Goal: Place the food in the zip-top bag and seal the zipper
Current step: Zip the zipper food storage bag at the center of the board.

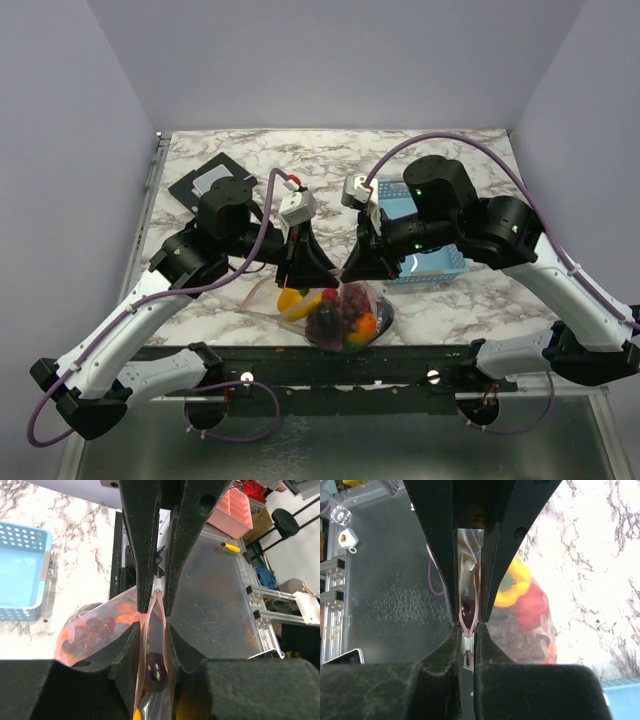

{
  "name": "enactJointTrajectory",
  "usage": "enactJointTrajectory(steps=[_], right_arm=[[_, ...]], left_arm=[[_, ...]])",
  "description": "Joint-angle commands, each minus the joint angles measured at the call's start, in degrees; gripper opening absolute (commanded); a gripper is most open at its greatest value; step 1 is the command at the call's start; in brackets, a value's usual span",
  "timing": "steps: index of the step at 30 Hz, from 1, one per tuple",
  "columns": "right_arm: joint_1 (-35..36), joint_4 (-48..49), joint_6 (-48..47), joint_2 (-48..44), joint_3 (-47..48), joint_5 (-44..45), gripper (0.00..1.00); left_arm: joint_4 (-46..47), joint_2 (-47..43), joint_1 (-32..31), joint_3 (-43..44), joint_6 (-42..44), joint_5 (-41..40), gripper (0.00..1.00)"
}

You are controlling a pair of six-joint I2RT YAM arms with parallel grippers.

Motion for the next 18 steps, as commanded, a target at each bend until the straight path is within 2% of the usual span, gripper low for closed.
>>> enactJointTrajectory(steps=[1, 7, 13, 18], right_arm=[[-0.05, 2.12, 2.11, -1.56, 3.65, 2.83, 0.01], [-0.04, 1.74, 4.81, -1.57, 4.36, 4.71, 0.01], [-0.04, 1.78, 8.01, -1.02, 4.66, 7.07, 0.01], [-0.04, 2.97, 10.25, -0.57, 3.7, 8.34, 0.01]], left_arm=[[-8.72, 0.8, -0.31, 2.85, 5.04, -2.86, 0.27], [-12.33, 1.24, -0.28, 5.12, 6.62, -5.7, 0.33], [-13.07, 1.65, -0.26, 6.46, 6.46, -8.95, 0.48], [-13.14, 2.4, -0.38, 7.85, 5.96, -10.43, 0.55]])
